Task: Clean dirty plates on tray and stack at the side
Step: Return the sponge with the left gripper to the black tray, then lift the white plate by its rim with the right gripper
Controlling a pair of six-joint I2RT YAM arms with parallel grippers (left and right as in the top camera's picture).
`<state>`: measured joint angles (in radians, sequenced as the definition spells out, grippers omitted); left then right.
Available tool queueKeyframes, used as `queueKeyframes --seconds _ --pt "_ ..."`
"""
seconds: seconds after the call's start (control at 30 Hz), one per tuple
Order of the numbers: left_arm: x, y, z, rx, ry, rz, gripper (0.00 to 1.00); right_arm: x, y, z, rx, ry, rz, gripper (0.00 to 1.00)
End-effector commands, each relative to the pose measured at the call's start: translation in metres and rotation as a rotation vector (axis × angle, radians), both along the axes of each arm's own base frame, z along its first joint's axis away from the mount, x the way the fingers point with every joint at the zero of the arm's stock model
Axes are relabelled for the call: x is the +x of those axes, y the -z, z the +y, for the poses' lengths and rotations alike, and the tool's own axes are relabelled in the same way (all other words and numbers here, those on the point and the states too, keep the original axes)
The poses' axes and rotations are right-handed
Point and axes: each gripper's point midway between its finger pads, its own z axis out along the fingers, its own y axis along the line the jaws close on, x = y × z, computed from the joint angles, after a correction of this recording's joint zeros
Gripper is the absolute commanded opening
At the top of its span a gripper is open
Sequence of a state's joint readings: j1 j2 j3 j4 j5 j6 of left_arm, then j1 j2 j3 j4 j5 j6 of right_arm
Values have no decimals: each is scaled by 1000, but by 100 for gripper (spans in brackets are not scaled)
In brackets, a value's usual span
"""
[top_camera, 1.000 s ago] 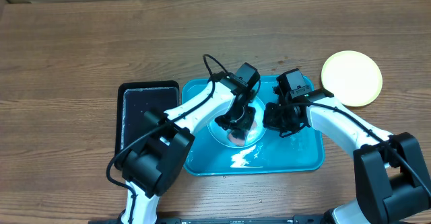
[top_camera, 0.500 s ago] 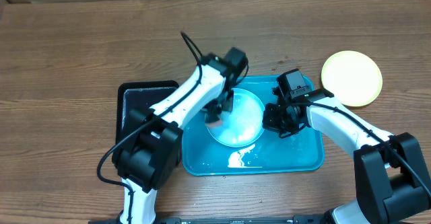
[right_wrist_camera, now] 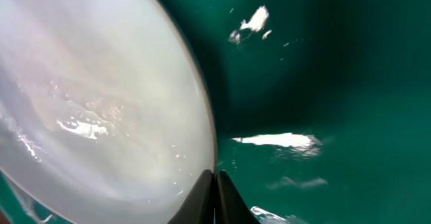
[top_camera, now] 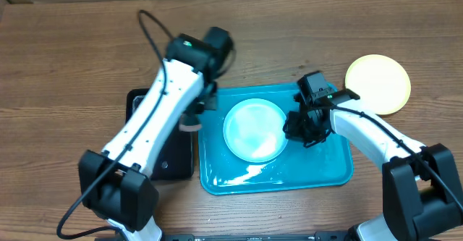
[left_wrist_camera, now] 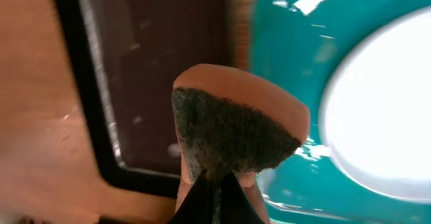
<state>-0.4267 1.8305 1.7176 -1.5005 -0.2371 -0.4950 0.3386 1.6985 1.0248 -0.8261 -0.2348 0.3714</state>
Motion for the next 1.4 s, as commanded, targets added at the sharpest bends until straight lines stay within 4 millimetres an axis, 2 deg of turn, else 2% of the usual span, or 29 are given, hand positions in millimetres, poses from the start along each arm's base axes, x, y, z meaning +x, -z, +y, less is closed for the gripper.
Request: queueKeyframes --seconds 0.0,0.17,0.23,0.27,0.3,0.33,0.37,0.43,0.47,0.77,0.93,1.13,1.27,1.37 --pt "-1 7 26 33 -48 28 4 33 -38 -7 -103 -30 -169 4" --pt "-1 21 34 -5 -60 58 4 46 -72 -15 -228 -65 -257 4" --pt "0 23 35 -8 -67 57 4 42 -78 -11 -216 -77 -239 4" --pt "0 24 35 -8 -64 56 4 37 -77 -10 -201 -65 -212 29" --pt "1 24 35 -9 -62 54 5 30 -75 -8 -182 -38 -177 73" --pt "1 24 35 -10 -59 53 4 24 -72 -7 -163 -18 -140 89" --pt "2 24 35 -10 -47 53 5 17 -68 -2 -128 -8 -100 88" --pt "4 24 34 -11 -33 48 4 8 -60 7 -63 -19 -57 69" --pt "5 24 34 -13 -23 44 5 6 -55 9 -49 -13 -49 66" --pt "18 28 43 -37 15 22 4 4 -17 17 18 -8 -79 63" --pt "18 42 51 -60 -4 37 4 5 -4 18 29 -7 -105 63" --pt "13 64 49 -120 -20 58 4 3 19 19 31 -10 -79 63" --pt "10 81 45 -145 -8 68 4 4 31 25 54 -15 -54 60" --pt "5 95 46 -144 -8 75 4 6 34 32 89 -21 -50 49"
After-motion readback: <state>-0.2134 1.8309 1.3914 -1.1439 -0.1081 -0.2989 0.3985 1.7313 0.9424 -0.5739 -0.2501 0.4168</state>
